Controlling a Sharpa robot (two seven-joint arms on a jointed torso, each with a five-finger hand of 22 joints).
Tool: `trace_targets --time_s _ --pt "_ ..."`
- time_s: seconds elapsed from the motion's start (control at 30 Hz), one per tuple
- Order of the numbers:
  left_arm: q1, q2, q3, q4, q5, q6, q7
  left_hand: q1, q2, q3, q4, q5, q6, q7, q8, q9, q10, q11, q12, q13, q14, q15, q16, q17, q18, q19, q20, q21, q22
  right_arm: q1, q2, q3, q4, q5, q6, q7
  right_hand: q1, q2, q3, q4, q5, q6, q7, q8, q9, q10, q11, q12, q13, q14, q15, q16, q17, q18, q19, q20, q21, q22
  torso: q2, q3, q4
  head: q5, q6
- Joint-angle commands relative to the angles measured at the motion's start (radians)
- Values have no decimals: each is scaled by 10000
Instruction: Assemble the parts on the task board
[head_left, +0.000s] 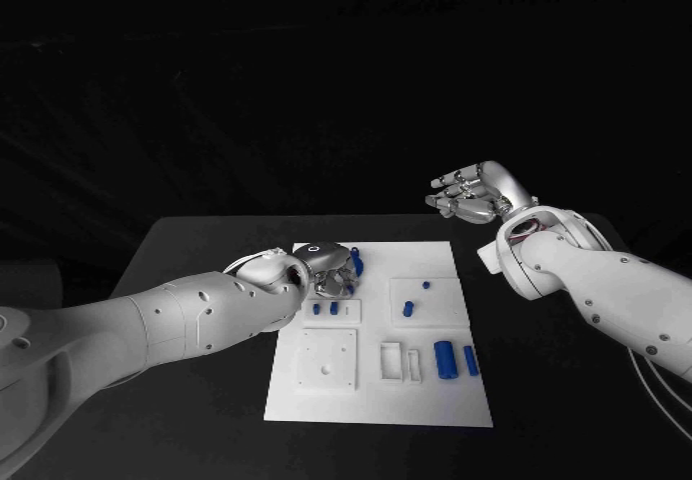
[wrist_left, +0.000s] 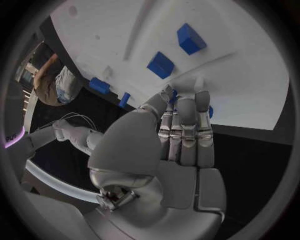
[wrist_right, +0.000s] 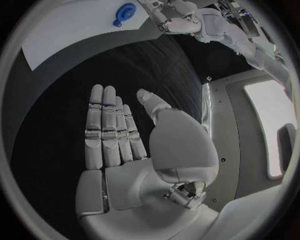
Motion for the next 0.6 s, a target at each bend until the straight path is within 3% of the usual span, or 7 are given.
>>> trace_targets --time_s 0.03,0.13,0.17,0.27,0.43,0.6 --pt "7 -121 182 218 279 -126 137 -21 47 -8 -44 30 63 17 -17 -5 67 -20 36 1 93 -2 -63 15 94 0 -39 46 203 -5 -5 5 9 7 -37 104 62 -1 -23 -39 26 -51 36 -18 5 -81 -8 -38 -12 44 -20 -30 -9 28 36 7 20 -7 -3 2 7 29 35" --pt "13 -346 404 486 391 -91 152 -30 48 -5 -61 47 50 21 -18 -8 49 -13 36 1 109 -1 -66 23 93 -6 -41 64 203 -8 -14 5 8 8 -33 103 37 0 -31 -54 22 -57 37 -16 6 -101 0 -38 -12 34 -12 -37 -22 28 2 15 86 -82 -10 -1 2 34 -23" --pt "19 -439 475 594 440 -59 148 -58 45 -1 -54 212 47 23 -17 -8 48 -11 36 1 113 0 -65 28 96 -6 -42 76 204 -9 -20 5 9 8 -32 102 37 0 -31 -54 22 -57 37 -16 6 -101 0 -38 -12 34 -12 -37 -22 28 2 15 86 -82 -17 -1 8 24 -32" --pt "81 -758 626 949 612 84 105 -84 22 2 -56 220 46 18 -18 -8 40 -12 34 0 116 2 -66 34 97 -14 -38 89 203 -11 -49 5 14 9 -34 97 33 0 -35 -59 19 -64 40 -17 5 -124 8 -41 -13 14 -4 -47 -31 28 -23 24 100 -120 -17 5 25 18 -30" --pt "271 -1349 726 1490 778 385 -46 -103 10 -7 -47 169 43 14 -18 -8 34 -12 34 0 121 2 -59 43 92 -22 -34 88 196 -12 -93 5 18 14 -32 88 39 1 -32 -67 24 -65 44 -16 6 -158 18 -46 -14 -8 5 -60 -41 30 -48 32 107 -152 -10 -1 41 38 -35" --pt "347 -1730 748 1720 838 517 -84 -91 5 -11 -46 153 51 13 -15 -7 37 -13 34 0 109 2 -68 46 88 -30 -34 90 195 -12 -110 5 24 17 -20 85 42 1 -31 -69 25 -66 44 -16 6 -161 19 -46 -14 -10 6 -61 -43 30 -51 33 108 -156 -6 2 44 62 -48"
